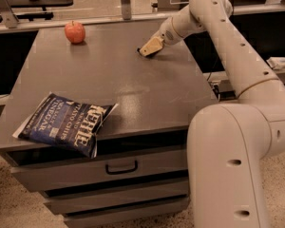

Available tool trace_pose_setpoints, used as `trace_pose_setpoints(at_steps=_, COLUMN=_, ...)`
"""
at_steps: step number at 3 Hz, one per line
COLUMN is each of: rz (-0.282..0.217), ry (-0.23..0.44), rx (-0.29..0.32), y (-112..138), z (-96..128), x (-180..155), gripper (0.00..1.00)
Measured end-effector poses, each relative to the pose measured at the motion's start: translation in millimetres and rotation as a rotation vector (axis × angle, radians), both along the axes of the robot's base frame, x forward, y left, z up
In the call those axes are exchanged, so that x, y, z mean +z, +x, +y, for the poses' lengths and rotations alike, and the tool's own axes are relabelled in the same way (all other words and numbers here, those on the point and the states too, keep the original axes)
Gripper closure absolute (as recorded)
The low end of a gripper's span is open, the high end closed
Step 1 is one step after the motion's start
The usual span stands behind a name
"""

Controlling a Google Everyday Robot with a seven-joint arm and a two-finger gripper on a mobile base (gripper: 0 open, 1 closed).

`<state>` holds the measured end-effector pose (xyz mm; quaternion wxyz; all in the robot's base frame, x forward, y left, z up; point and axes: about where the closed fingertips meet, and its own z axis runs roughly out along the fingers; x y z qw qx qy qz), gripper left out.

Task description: Move rxbar chocolate near apple

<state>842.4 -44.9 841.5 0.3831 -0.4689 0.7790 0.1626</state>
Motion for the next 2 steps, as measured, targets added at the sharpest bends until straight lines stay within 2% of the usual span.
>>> trace_pose_setpoints(at_steps=1, rz=-0.049, ry=0.010, rx=0.005, y=0.1, z=-1.9, x=21.6, gripper=0.93)
trace_pose_setpoints(at_steps=2, rz=-0.161, ry=0.036, rx=0.006, y=0.1, z=-11.9, x=70.2, gripper=1.00)
